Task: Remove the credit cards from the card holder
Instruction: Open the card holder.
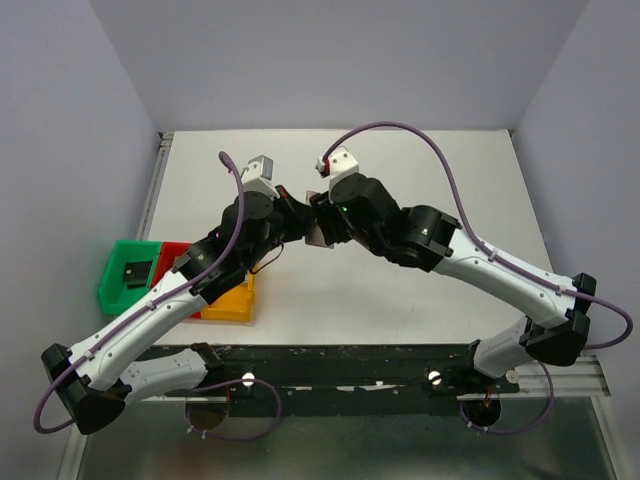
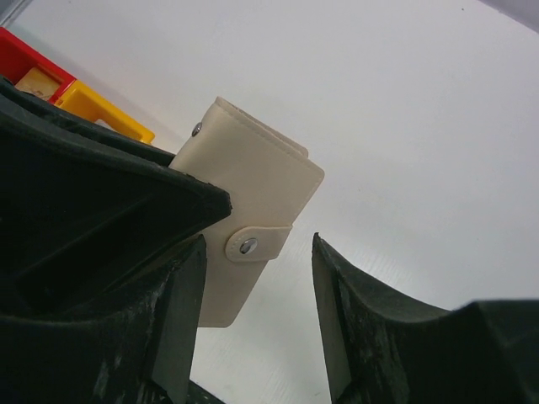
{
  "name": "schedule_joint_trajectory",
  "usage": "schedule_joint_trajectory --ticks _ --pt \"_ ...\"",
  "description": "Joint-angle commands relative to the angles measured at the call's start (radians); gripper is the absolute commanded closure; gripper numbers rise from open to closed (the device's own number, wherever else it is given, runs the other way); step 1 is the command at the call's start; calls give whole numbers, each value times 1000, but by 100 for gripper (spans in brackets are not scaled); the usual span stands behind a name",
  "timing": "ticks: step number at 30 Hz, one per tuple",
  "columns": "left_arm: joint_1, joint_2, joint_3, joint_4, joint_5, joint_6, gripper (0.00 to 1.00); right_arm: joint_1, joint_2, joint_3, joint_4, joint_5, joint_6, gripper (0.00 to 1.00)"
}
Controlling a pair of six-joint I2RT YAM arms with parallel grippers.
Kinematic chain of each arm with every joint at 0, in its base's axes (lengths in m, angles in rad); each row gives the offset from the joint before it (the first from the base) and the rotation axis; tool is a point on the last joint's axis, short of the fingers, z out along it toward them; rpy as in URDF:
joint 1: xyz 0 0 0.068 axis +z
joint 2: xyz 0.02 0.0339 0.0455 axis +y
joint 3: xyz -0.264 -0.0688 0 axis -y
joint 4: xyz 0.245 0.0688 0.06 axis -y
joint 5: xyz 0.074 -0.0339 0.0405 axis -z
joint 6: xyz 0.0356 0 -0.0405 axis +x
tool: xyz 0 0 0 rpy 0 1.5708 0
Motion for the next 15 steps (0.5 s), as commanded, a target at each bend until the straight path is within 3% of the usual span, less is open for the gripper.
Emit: schedule_joint_trajectory --ticks 1,15 --pt "-11 -20 -8 54 -4 -1 100 9 33 44 -31 16 14 41" --pt "-17 -42 -16 66 -10 2 100 8 102 84 -131 45 31 53"
